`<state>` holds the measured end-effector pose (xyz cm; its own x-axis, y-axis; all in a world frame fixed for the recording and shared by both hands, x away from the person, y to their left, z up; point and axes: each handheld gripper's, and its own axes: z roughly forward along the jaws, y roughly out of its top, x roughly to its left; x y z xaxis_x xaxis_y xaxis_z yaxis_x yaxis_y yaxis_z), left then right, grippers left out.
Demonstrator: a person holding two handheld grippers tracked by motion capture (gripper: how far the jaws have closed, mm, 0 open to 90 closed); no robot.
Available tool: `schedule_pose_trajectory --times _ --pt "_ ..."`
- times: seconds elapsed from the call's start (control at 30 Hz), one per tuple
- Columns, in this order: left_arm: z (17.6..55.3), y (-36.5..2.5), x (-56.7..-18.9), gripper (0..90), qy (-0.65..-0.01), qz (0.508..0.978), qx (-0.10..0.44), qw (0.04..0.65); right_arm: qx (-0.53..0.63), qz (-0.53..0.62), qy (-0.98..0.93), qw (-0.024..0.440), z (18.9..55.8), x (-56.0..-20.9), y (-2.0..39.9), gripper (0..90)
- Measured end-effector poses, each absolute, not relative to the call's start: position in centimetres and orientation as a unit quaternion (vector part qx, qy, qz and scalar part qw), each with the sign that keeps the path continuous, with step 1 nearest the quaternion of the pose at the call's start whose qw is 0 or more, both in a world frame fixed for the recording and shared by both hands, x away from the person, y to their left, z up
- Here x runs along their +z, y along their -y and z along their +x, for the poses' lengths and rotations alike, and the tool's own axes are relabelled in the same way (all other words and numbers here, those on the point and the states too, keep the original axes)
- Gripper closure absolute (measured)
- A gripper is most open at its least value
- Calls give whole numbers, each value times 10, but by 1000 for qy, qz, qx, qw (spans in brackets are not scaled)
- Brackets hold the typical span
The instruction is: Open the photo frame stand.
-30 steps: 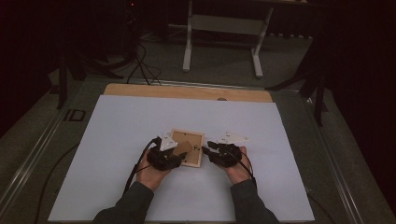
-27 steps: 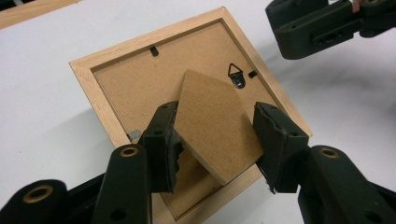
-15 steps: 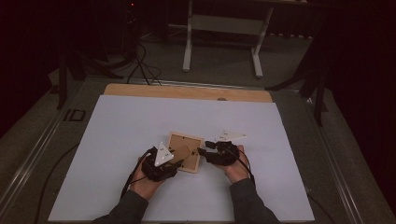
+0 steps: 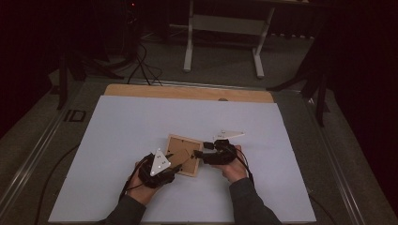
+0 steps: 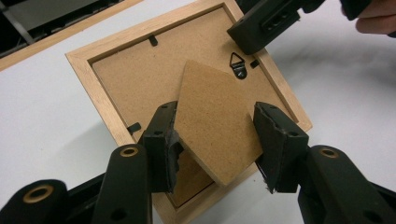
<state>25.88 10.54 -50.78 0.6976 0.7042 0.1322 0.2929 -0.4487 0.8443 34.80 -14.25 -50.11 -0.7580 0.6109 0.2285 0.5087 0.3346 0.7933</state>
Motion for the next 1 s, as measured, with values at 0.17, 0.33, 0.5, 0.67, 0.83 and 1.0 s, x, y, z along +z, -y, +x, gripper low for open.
schedule_pose_trajectory --times 0.17,0.33,0.5,0.67,0.83,1.0 --pt "258 -107 -508 531 -299 817 241 430 466 345 -814 41 349 -504 141 403" --pt "259 -110 -511 530 -299 818 234 432 470 349 -810 30 350 -505 140 427" --pt "258 -112 -512 531 -292 816 236 439 477 354 -805 22 351 -508 139 426" --pt "260 -114 -514 530 -294 821 226 434 481 353 -802 21 350 -509 140 433" --pt "262 -116 -515 530 -298 825 212 430 484 348 -802 24 348 -508 140 445" --pt "265 -118 -516 530 -308 828 191 429 488 344 -802 28 347 -507 140 450"
